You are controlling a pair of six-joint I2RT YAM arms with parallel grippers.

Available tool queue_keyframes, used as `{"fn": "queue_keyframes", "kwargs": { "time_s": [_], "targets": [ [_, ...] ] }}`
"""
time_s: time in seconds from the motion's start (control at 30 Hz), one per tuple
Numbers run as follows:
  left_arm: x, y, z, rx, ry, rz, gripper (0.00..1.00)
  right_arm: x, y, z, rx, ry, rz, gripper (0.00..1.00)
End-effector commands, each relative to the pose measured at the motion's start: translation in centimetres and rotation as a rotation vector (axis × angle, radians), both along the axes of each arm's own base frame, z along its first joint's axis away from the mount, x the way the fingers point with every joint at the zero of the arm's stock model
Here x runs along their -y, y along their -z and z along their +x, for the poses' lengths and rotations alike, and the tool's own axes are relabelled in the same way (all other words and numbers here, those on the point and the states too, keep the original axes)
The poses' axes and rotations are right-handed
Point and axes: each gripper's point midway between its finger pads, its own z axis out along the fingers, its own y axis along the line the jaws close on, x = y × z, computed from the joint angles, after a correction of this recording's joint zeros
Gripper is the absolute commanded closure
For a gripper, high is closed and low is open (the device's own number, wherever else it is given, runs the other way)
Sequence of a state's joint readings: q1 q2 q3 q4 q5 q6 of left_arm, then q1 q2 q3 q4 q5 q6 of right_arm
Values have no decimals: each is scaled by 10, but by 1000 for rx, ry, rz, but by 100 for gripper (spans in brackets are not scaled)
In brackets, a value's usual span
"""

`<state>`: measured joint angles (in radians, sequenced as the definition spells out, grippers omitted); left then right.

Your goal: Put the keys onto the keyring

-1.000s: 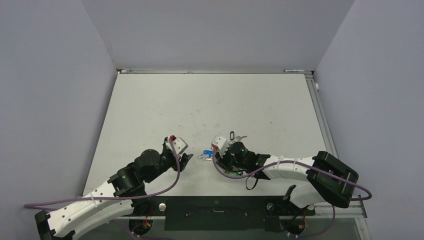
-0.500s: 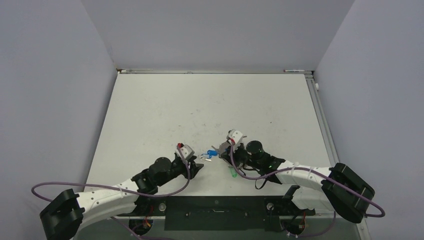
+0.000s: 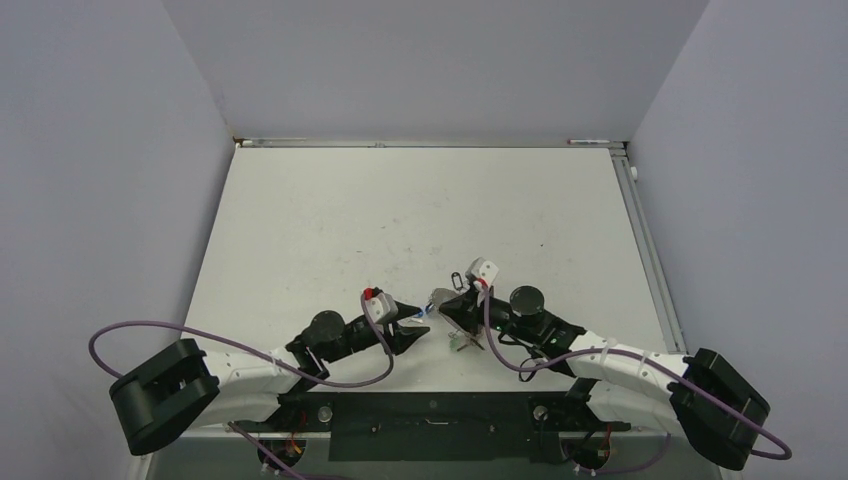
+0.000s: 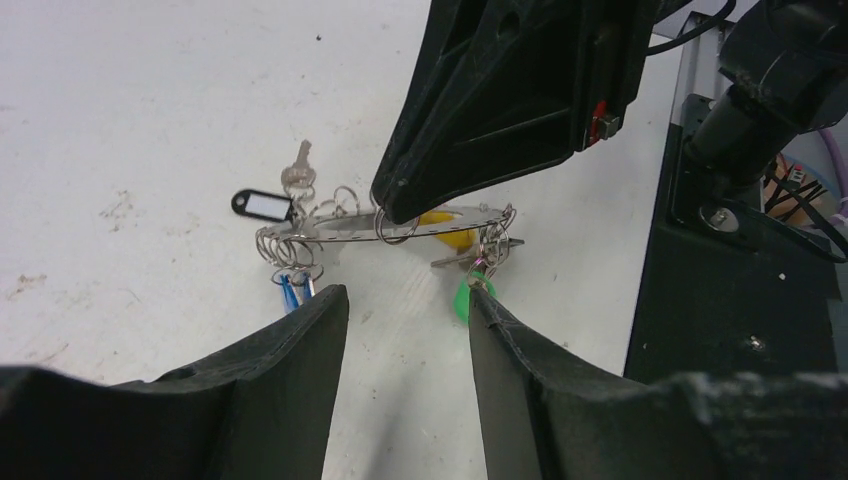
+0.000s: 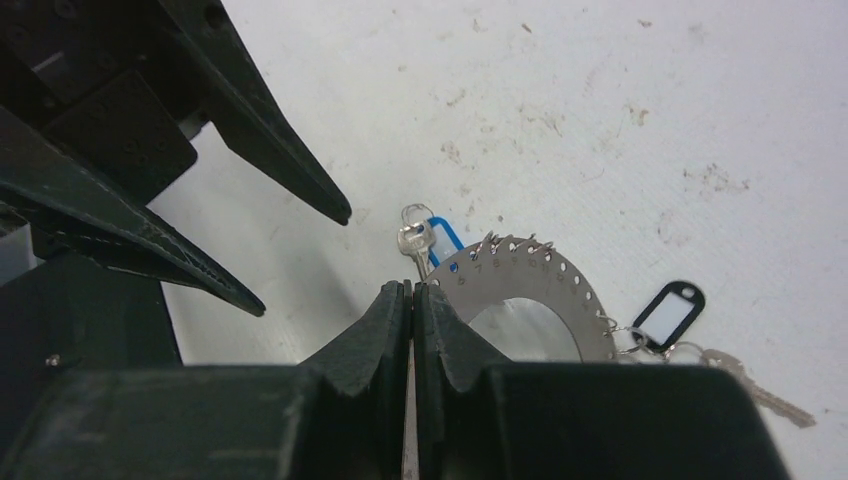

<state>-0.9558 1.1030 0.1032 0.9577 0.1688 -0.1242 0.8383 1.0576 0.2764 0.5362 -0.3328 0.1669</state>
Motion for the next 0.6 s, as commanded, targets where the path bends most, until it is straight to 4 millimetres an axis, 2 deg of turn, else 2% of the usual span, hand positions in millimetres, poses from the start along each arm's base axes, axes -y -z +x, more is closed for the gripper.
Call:
{"fn": "queue_keyframes", "kwargs": {
  "time_s": [0.0,0.43,0.57],
  "targets": [
    [12,-45,-2,139,67,-125,55,-8,-47,-5,87,-47,151,95],
    [15,-66,-3,217,103,-161,60,-10,-77,-20,135,-114,246,95],
    [17,-67,-5,214,113,-153,64,-11,-86,-23,150,-139,265,95]
  ]
}}
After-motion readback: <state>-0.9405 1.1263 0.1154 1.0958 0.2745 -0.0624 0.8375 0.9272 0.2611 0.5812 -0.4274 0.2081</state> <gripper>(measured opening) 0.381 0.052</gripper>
